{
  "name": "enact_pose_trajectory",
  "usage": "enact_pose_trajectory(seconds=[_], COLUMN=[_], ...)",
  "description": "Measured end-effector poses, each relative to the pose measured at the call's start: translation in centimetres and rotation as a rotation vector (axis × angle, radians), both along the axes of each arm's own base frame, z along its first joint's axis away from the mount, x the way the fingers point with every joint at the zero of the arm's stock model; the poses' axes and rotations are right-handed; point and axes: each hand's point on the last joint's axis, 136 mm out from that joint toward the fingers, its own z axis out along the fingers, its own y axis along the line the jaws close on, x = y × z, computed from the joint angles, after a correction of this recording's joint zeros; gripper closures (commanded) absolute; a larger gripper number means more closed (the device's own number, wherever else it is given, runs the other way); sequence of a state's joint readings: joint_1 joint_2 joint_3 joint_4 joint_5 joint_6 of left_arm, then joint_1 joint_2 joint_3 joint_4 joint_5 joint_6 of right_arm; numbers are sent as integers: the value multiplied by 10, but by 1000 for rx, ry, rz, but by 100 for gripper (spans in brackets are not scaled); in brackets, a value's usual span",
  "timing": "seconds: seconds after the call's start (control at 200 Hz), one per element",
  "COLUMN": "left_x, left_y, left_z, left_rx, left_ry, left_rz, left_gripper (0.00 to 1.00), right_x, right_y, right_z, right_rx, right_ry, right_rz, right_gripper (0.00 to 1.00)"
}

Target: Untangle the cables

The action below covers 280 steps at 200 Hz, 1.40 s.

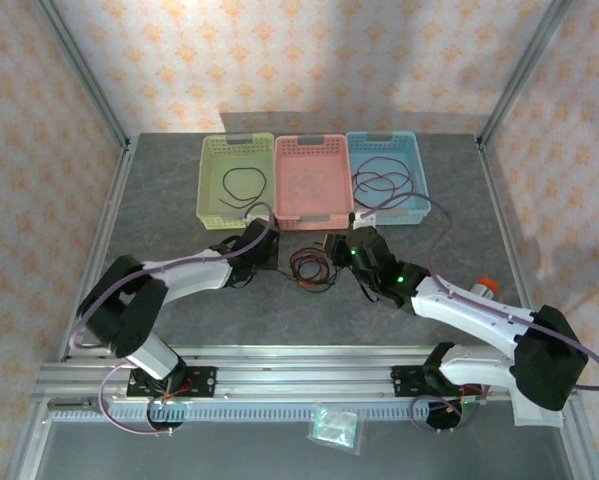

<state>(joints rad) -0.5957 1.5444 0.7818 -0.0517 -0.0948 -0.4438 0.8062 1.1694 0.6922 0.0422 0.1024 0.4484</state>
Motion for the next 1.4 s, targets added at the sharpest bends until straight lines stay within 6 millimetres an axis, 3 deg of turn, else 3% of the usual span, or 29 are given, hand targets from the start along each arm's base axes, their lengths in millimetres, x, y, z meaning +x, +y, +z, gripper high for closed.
enact_pose_trajectory(seconds=[0.125,0.22,0.35,0.401,0.626,0.901,1.011,1.192,1.402], left_x=[1,2,1,0,-2,5,5,4,4], left_y=[5,7,8,7,0,-13,-16,-19,-23], left_z=[39,63,82,86,105,140,143,144,150], left_rx=[-48,-86,-118,-127,-182,-247,-259,-270,-288], left_ry=[-106,-170,-214,-223,-250,-300,-299,-295,-299], left_rz=[23,36,36,34,3,-33,-46,-59,-73], left_gripper=[100,100,100,100,100,100,100,100,100], right_x=[3,4,7,7,2,-15,-19,-22,-13], right_y=[-7,-14,-19,-19,-8,29,51,74,87], right_z=[7,19,28,27,26,14,9,-2,-19], right_rx=[3,26,34,18,-38,-137,-173,-217,-241], right_ry=[-26,-63,-122,-136,-173,-237,-245,-255,-256], right_rz=[-35,-71,-89,-83,22,333,462,577,605], right_gripper=[68,54,31,29,29,37,31,32,44])
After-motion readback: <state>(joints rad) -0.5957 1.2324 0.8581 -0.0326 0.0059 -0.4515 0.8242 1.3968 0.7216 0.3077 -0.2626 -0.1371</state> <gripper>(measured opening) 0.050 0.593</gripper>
